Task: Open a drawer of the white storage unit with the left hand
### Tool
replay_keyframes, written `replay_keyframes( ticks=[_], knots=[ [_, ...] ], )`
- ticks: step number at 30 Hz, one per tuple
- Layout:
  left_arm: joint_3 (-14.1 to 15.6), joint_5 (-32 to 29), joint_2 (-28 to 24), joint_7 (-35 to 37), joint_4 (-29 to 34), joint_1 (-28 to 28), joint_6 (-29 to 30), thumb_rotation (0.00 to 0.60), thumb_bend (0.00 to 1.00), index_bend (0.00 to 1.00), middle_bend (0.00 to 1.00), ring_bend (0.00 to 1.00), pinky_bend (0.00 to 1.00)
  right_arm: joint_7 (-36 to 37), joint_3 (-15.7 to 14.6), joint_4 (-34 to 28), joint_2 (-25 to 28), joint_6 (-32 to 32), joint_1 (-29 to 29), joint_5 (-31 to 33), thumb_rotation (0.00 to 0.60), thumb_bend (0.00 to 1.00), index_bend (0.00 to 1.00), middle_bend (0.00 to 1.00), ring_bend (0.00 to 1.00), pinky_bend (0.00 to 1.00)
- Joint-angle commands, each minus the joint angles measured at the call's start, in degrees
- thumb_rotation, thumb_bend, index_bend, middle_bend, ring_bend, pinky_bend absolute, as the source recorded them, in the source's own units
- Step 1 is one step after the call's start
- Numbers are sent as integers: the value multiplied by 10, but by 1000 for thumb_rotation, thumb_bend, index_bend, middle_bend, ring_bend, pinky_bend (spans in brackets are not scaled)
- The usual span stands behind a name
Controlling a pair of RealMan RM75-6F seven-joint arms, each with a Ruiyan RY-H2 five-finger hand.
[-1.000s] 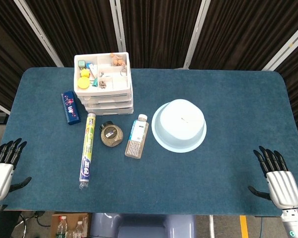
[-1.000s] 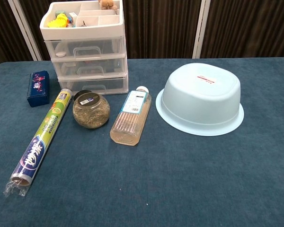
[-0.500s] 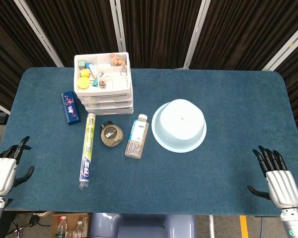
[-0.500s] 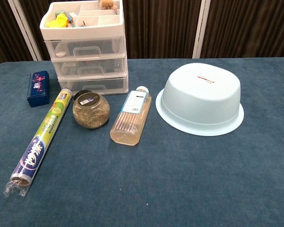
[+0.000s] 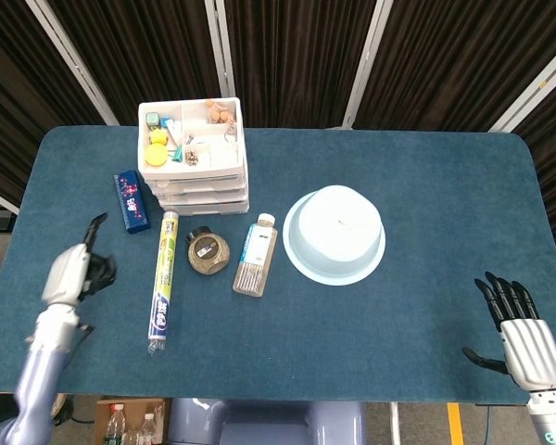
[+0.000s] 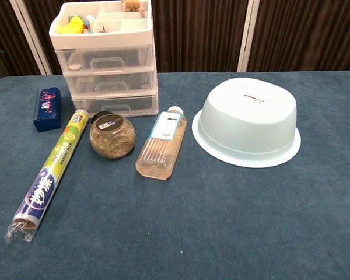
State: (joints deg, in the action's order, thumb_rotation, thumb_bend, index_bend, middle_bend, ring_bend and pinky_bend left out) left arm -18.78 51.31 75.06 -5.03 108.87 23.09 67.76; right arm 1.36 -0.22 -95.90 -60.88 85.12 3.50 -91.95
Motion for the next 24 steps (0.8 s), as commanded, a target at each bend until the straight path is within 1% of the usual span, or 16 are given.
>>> replay_keyframes(
  ticks=[1,5,12,17,24],
  knots=[
    [-79,-145,78,-15,-13,102,-57,600,664,44,969,884,869,3,1,-1,2,0,0,1,600,123,0,0,0,0],
    [-98,-204,113,-21,-51,146,-71,600,673,44,972,888,871,10,1,-4,4,-1,0,3,600,124,0,0,0,0],
    [-112,-254,158,-21,-109,200,-91,600,676,49,973,890,871,20,1,-7,8,-6,2,5,600,124,0,0,0,0],
    [-111,-259,184,-21,-140,221,-81,600,675,48,973,890,871,28,2,-9,10,-7,3,6,600,124,0,0,0,0],
    [-112,-252,209,-9,-174,232,-70,600,676,47,973,890,871,36,3,-11,12,-7,4,5,600,124,0,0,0,0]
  ],
)
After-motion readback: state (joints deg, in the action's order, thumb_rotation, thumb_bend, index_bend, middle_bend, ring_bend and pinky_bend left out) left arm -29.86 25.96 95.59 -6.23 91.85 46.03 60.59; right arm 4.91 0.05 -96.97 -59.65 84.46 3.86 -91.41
